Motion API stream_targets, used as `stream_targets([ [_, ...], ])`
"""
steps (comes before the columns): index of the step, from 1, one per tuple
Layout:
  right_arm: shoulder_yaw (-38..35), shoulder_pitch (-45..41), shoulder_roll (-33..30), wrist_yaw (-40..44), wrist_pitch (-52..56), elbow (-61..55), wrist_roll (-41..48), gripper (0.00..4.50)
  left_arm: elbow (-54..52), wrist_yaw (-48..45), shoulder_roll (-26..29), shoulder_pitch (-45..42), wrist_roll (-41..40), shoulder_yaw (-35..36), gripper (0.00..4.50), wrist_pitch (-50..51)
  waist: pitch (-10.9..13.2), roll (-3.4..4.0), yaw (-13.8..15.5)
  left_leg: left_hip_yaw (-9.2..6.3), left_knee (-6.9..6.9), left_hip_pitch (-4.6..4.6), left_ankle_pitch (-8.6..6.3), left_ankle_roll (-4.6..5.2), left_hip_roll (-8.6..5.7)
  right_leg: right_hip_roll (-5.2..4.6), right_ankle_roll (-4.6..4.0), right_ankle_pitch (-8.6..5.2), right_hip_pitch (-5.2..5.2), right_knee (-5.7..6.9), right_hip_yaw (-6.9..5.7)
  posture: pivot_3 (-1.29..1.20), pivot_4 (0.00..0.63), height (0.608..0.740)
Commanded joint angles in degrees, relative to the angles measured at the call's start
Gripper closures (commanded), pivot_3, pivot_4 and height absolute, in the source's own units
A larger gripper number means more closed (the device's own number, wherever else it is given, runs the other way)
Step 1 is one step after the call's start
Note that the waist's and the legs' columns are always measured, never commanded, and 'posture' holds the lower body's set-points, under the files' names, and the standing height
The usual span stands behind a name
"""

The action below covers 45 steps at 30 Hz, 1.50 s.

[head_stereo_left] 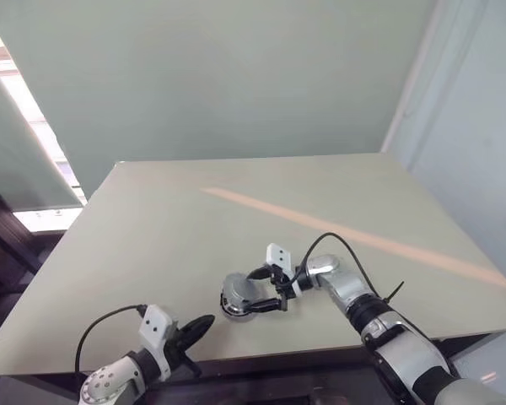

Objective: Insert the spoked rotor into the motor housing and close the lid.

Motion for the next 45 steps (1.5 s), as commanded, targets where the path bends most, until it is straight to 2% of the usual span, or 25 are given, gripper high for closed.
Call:
stream_targets([
  [1,-1.6,-2.5,0.7,0.2,-2.5,1.5,-0.5,0.0,-2.9,0.3,0.4,0.0,-0.6,0.9,4.48,-0.8,0.0,0.02,0.0,-0.01,0.0,0.0,0.0,0.0,0.0,0.0,0.0,0.0,0.0,0.0,0.0,0.0,0.0,0.74],
  [17,-4.3,-6.5,3.5,-0.5,-6.4,10.5,-3.3,0.0,-2.9,-0.1,0.5,0.3,-0.3,0.4,4.48,-1.0,0.1,0.11,-0.6,0.0,0.02,0.01,0.0,0.0,0.0,0.01,-0.02,0.01,0.01,0.07,0.02,0.0,0.0,0.74],
  [20,-5.0,-6.6,4.0,-0.8,-5.8,11.1,-3.4,0.59,-2.9,-0.2,0.5,0.3,-0.3,0.4,4.5,-1.0,0.1,0.12,-0.7,-0.01,0.02,0.02,0.01,0.0,0.0,0.01,-0.02,0.01,0.02,0.08,0.02,0.0,0.0,0.74],
  [21,-5.3,-6.7,4.2,-0.8,-5.3,11.2,-3.3,0.98,-2.9,-0.2,0.6,0.3,-0.3,0.4,4.5,-1.0,0.1,0.12,-0.8,-0.01,0.03,0.02,0.01,0.0,0.0,0.01,-0.02,0.02,0.02,0.08,0.02,0.0,0.0,0.74],
  [22,-5.6,-6.7,4.4,-0.9,-4.7,11.2,-3.2,1.16,-2.8,-0.3,0.6,0.3,-0.3,0.3,4.5,-1.0,0.1,0.12,-0.9,-0.01,0.03,0.02,0.0,0.0,0.0,0.01,-0.01,0.02,0.02,0.08,0.02,0.0,0.0,0.74],
  [30,-5.0,-6.4,4.7,-1.8,-1.6,9.5,-5.3,1.16,-2.2,-0.5,0.4,-0.3,-0.1,-0.2,4.5,-1.1,0.0,0.14,-1.3,-0.02,0.03,0.04,0.01,0.0,-0.01,0.01,-0.01,0.02,0.04,0.1,0.02,0.0,0.0,0.74],
  [39,1.1,-4.2,4.3,-5.7,3.6,1.4,-11.9,1.16,-1.0,-0.7,0.3,-1.1,0.3,-0.7,4.5,-1.5,0.0,0.16,-1.3,-0.01,0.08,0.07,0.01,0.0,0.0,0.02,-0.01,0.02,0.03,0.22,0.03,0.0,0.0,0.74],
  [45,4.0,-1.8,5.1,-10.0,12.8,-6.4,-14.5,1.16,-0.4,-0.9,0.1,-1.7,0.4,-1.1,4.5,-1.8,0.0,0.16,-1.2,-0.02,0.14,0.09,0.01,0.0,-0.01,0.02,-0.01,0.02,0.02,0.31,0.03,0.0,0.0,0.74],
])
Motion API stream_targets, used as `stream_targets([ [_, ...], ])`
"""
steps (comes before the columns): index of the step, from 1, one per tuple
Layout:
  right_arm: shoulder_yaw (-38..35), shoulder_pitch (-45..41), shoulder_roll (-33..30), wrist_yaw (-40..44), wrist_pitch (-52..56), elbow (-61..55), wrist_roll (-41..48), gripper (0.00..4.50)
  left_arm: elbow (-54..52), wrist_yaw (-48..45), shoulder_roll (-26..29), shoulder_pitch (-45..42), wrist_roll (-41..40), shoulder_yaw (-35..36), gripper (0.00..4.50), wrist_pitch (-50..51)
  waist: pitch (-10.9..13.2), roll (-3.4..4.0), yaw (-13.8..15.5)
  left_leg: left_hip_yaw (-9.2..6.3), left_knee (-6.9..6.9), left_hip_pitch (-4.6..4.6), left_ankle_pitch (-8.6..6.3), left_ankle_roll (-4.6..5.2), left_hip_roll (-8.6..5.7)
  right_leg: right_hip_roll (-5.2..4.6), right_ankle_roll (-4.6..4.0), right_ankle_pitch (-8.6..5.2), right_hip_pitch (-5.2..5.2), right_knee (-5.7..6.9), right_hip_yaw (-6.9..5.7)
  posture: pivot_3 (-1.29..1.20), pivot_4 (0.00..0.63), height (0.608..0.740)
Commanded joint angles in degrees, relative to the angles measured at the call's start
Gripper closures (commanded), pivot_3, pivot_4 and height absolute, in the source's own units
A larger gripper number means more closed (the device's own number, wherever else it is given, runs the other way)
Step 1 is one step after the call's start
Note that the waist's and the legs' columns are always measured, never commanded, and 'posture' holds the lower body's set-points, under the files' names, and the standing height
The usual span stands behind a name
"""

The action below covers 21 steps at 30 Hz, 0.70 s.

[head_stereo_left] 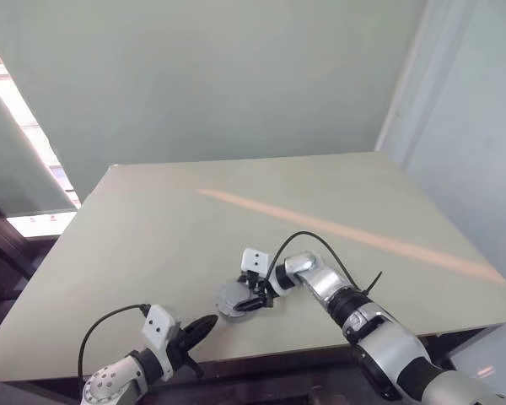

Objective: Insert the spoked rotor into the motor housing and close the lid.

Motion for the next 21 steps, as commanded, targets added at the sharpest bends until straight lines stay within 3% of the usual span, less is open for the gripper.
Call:
stream_targets([
  [1,1.4,1.0,0.3,-2.0,5.3,-5.3,-1.3,1.16,-0.5,-0.4,0.1,-0.9,0.1,-0.2,4.5,-1.3,0.0,0.0,0.0,0.0,0.01,0.0,0.0,0.0,0.0,0.0,0.0,0.0,-0.01,0.02,0.0,0.0,0.0,0.74],
  [7,2.8,2.4,-0.1,-5.0,12.4,-10.0,-2.5,1.16,-0.1,-0.5,0.0,-1.2,0.0,-0.5,4.5,-1.6,0.0,-0.02,0.0,0.0,0.09,0.03,0.0,0.0,-0.02,0.0,-0.08,-0.07,-0.09,0.33,0.02,0.0,0.0,0.74],
  [21,8.4,2.7,-3.4,-3.4,14.3,-12.3,-4.4,1.16,0.2,-0.2,-0.3,-1.4,0.0,-1.2,4.5,-2.0,0.0,-0.01,0.1,-0.02,0.14,0.04,0.0,0.0,-0.03,-0.01,-0.11,-0.1,-0.09,0.4,-0.01,0.0,0.0,0.74],
])
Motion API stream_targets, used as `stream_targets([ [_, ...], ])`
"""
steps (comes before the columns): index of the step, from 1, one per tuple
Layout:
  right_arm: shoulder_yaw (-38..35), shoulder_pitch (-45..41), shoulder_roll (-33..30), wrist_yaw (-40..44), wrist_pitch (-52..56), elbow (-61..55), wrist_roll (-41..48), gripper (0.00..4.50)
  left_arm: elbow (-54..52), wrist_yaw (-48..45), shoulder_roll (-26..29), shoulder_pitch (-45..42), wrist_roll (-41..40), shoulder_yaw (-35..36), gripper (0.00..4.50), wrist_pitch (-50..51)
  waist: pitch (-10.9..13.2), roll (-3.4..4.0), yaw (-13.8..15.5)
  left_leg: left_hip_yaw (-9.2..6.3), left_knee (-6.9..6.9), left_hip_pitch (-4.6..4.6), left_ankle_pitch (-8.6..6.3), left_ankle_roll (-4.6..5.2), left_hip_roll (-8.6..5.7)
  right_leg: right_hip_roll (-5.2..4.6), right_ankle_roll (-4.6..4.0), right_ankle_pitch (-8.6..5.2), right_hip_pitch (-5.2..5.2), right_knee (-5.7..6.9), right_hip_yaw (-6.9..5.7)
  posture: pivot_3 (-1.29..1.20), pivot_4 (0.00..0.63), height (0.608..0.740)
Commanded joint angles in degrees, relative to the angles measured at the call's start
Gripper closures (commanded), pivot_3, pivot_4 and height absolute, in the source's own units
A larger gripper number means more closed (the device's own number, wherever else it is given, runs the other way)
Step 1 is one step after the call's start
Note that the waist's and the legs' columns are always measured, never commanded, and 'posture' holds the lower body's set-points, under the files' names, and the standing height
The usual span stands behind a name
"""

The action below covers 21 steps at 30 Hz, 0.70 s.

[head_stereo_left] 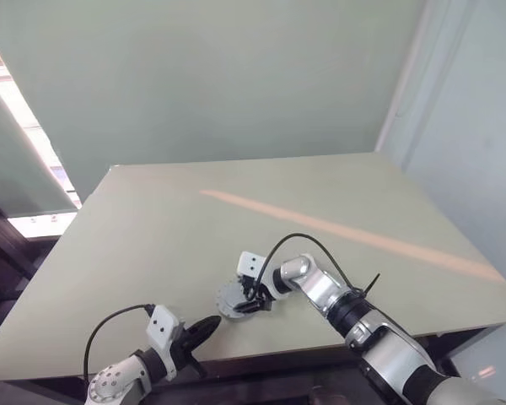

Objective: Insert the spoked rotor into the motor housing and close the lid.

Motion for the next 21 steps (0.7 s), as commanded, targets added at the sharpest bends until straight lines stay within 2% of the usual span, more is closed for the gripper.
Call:
stream_targets([
  [1,1.3,0.1,-0.8,-0.2,1.1,-0.6,-1.2,1.16,-0.9,0.1,-0.1,-0.7,-0.1,0.2,4.5,-1.1,0.0,0.0,0.0,-0.01,0.0,0.01,0.0,0.0,0.0,0.0,0.0,0.0,0.0,0.01,0.0,0.0,0.0,0.74],
  [13,-1.1,-0.1,1.7,-2.7,9.5,-1.8,1.0,1.16,-1.3,0.3,-0.3,-0.4,-0.1,-0.2,4.5,-1.0,0.0,0.02,0.0,-0.02,0.01,0.06,0.0,0.0,0.02,0.01,0.0,0.0,0.01,0.03,-0.01,0.0,0.0,0.74],
  [21,0.2,0.4,2.1,-4.1,11.3,-2.9,0.3,1.16,-1.3,0.4,-0.6,-0.5,0.0,-0.5,4.5,-0.9,0.0,0.04,0.0,-0.03,0.0,0.06,0.0,0.0,0.02,0.01,-0.01,0.0,0.0,0.03,-0.02,0.0,0.0,0.74],
])
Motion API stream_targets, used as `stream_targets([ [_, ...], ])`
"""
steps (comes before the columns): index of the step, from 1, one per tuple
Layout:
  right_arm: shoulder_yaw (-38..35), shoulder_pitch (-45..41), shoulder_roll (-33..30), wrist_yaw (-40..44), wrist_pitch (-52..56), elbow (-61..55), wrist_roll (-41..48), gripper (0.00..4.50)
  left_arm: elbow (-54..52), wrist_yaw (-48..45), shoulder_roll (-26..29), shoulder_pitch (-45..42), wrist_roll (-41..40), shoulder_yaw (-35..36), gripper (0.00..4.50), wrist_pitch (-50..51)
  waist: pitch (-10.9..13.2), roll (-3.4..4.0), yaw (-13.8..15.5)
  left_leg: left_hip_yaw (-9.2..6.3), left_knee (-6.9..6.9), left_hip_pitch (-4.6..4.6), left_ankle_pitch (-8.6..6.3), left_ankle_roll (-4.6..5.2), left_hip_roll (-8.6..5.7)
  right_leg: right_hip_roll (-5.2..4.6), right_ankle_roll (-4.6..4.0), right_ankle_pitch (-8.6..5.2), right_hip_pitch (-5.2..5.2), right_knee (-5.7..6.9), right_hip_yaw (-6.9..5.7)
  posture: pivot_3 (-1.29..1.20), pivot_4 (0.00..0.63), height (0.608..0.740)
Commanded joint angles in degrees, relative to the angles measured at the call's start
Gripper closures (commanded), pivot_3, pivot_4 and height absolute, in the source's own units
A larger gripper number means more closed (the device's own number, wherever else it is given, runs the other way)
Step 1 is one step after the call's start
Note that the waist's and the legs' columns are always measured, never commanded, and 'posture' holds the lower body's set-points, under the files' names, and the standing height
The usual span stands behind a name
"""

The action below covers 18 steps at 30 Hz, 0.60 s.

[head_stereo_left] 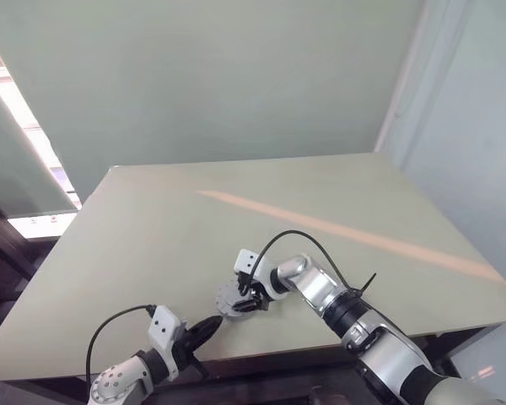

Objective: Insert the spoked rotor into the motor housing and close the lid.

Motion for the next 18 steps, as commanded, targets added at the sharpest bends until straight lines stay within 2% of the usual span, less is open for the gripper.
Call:
stream_targets([
  [1,0.9,0.6,0.2,-1.2,1.6,-0.3,-0.4,1.16,-1.3,0.0,0.0,-0.7,-0.1,-0.1,4.5,-0.9,0.0,0.01,0.0,0.0,0.0,0.0,0.0,0.0,0.0,0.0,0.0,0.0,0.0,0.0,-0.01,0.0,0.0,0.74],
  [18,1.6,1.1,1.7,-4.6,5.4,0.8,-0.7,1.16,-1.6,0.4,-0.2,-0.7,-0.1,-0.5,4.5,-0.8,0.0,0.06,-0.2,-0.07,-0.01,0.2,-0.01,-0.01,0.03,0.02,-0.01,-0.01,0.0,0.03,-0.04,0.0,0.0,0.74],
])
